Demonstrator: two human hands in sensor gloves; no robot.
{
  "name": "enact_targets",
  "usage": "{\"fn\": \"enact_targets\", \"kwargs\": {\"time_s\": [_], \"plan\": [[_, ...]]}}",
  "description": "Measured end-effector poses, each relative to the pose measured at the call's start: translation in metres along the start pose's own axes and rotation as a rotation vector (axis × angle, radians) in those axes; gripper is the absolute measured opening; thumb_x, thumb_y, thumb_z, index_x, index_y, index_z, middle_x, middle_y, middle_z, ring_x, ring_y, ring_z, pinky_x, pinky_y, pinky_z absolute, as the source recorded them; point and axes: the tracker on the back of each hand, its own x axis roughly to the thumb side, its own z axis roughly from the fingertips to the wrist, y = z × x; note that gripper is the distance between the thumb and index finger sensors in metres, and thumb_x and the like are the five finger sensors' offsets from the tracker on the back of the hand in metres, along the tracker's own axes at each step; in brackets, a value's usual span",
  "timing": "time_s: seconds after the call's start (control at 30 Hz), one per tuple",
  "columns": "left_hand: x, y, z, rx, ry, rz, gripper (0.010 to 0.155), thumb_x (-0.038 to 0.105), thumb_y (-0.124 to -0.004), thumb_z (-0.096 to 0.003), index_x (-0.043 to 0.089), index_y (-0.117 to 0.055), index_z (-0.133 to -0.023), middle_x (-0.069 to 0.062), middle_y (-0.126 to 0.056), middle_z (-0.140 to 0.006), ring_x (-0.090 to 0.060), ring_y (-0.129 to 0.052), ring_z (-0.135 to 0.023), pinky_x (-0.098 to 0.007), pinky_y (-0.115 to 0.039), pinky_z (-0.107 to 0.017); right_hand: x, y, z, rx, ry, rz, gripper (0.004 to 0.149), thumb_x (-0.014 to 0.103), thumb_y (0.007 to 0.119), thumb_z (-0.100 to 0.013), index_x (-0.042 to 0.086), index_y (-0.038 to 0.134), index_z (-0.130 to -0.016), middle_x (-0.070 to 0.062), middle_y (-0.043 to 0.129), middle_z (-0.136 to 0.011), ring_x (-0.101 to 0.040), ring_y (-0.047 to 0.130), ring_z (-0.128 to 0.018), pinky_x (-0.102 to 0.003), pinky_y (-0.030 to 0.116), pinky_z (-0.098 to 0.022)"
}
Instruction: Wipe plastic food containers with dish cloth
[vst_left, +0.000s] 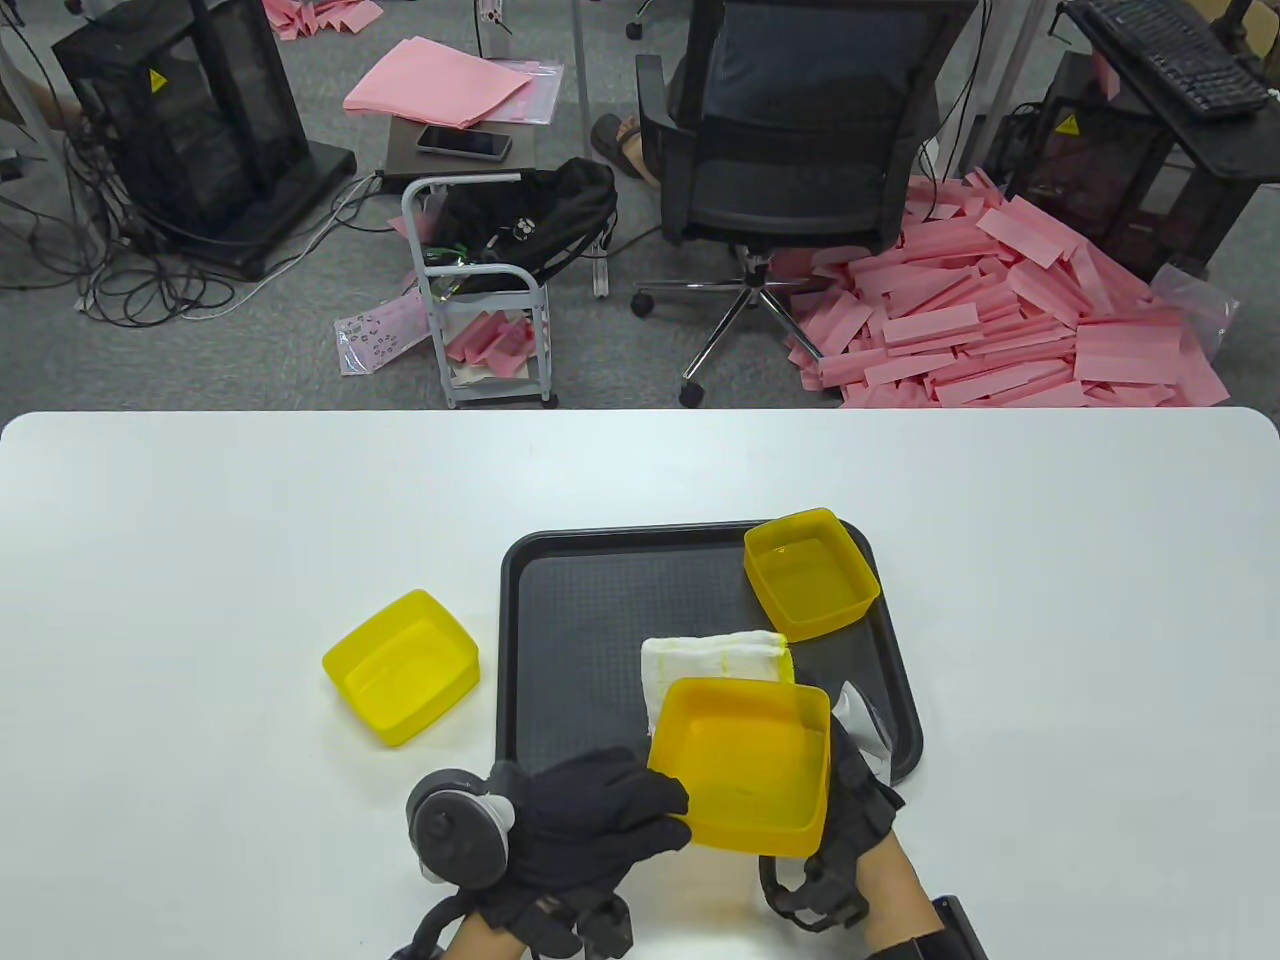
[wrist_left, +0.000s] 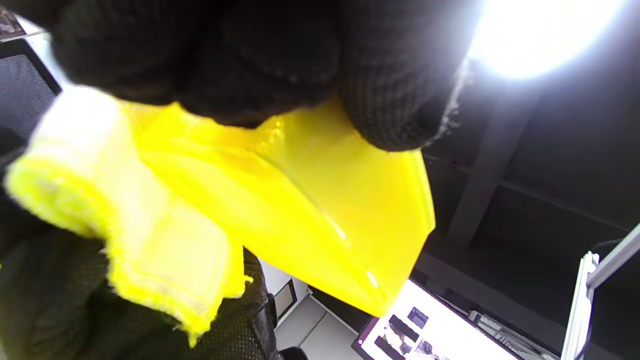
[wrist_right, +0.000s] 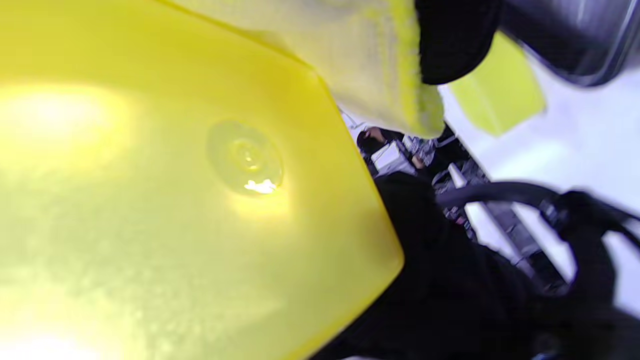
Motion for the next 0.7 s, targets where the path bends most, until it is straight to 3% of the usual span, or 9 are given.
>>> {"fn": "enact_targets", "kwargs": {"time_s": [0.17, 0.33, 0.5, 0.6, 0.7], "plan": [[-0.001, -0.001, -0.001, 0.009, -0.002, 0.023, 0.04, 0.049, -0.085, -0.0423, 0.025, -0.098, -0.072, -0.002, -0.101, -0.04, -0.025, -0.099, -0.033, -0.045, -0.086, -0.03, -0.017, 0.014, -0.009, 0.055, 0.043, -0.116, 0.076, 0.074, 0.038, -0.06, 0.025, 0.046, -0.118, -0.013, 0.065, -0.113, -0.046, 0.073, -0.089, -0.054, 0.076, -0.061], [-0.002, 0.002, 0.0, 0.044, 0.001, -0.014, 0.04, 0.048, -0.086, -0.0413, 0.025, -0.099, -0.072, -0.001, -0.101, -0.039, -0.023, -0.099, -0.03, -0.044, -0.086, -0.028, -0.027, 0.021, -0.014, 0.024, 0.041, -0.177, 0.078, 0.071, 0.035, -0.06, 0.02, 0.043, -0.118, -0.012, 0.072, -0.107, -0.045, 0.076, -0.084, -0.052, 0.078, -0.058], [-0.013, 0.012, 0.005, 0.128, 0.041, -0.145, 0.04, 0.048, -0.086, -0.0407, 0.026, -0.098, -0.072, -0.001, -0.101, -0.04, -0.024, -0.098, -0.031, -0.045, -0.085, -0.029, -0.029, 0.017, -0.014, 0.005, 0.025, -0.186, 0.08, 0.065, 0.033, -0.061, 0.012, 0.018, -0.12, -0.024, 0.046, -0.118, -0.051, 0.059, -0.098, -0.059, 0.069, -0.067], [-0.022, 0.021, 0.008, 0.185, 0.091, -0.148, 0.04, 0.047, -0.087, -0.0406, 0.025, -0.098, -0.072, -0.003, -0.101, -0.039, -0.025, -0.098, -0.031, -0.046, -0.085, -0.029, -0.026, 0.019, -0.014, 0.019, 0.012, -0.184, 0.081, 0.066, 0.032, -0.061, 0.014, 0.013, -0.12, -0.028, 0.03, -0.12, -0.056, 0.048, -0.101, -0.063, 0.064, -0.069], [-0.031, 0.03, 0.011, 0.222, 0.126, -0.188, 0.04, 0.047, -0.087, -0.0409, 0.025, -0.098, -0.072, -0.002, -0.101, -0.039, -0.025, -0.099, -0.031, -0.046, -0.085, -0.029, -0.02, 0.019, -0.014, 0.003, -0.014, -0.158, 0.081, 0.068, 0.024, -0.058, 0.018, 0.011, -0.12, -0.024, 0.02, -0.122, -0.056, 0.036, -0.104, -0.064, 0.058, -0.072]]}}
